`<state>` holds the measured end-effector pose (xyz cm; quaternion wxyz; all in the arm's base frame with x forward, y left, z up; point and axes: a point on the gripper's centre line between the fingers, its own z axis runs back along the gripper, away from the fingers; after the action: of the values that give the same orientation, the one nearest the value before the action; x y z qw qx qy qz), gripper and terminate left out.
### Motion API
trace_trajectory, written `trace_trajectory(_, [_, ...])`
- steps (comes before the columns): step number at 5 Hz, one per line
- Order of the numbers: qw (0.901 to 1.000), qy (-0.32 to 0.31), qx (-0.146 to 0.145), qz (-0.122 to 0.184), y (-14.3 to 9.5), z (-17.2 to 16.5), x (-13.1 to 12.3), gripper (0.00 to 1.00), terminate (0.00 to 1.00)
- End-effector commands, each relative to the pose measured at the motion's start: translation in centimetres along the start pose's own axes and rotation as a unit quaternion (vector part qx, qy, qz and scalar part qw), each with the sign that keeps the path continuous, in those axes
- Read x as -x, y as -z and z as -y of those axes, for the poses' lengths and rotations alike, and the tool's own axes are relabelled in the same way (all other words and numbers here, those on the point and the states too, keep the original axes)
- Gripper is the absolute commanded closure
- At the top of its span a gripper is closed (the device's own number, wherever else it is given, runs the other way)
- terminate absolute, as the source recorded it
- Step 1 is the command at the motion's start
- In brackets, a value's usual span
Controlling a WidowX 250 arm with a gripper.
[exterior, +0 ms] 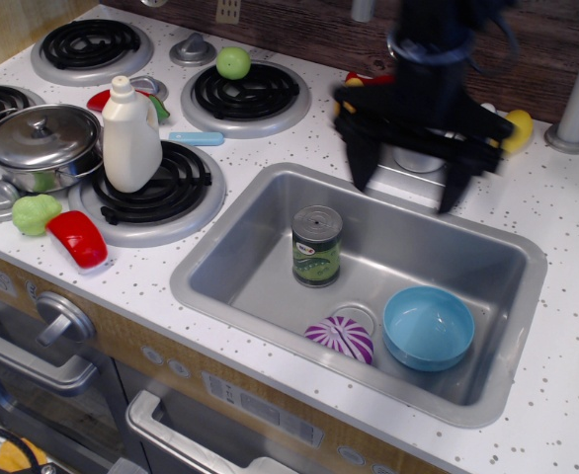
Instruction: Put detergent in sink
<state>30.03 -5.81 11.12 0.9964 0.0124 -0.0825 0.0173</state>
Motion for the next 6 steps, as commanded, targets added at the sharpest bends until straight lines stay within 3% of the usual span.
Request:
trace_trajectory(1, [0.9966,0.057,-0.045,0.039,-3.3,-7.0,-0.9,0.00,0.00])
trace_trajectory(3, [0.9887,0.104,-0.084,0.068,-4.1,-15.9,-2.6,0.00,0.00])
trace_trajectory(4, [0.9756,0.135,-0.135,0.108,-3.4,-18.2,-3.2,0.00,0.00])
trace_trajectory(6, [0.9859,0.113,-0.068,0.102,-1.3,-22.0,-4.6,0.00,0.00])
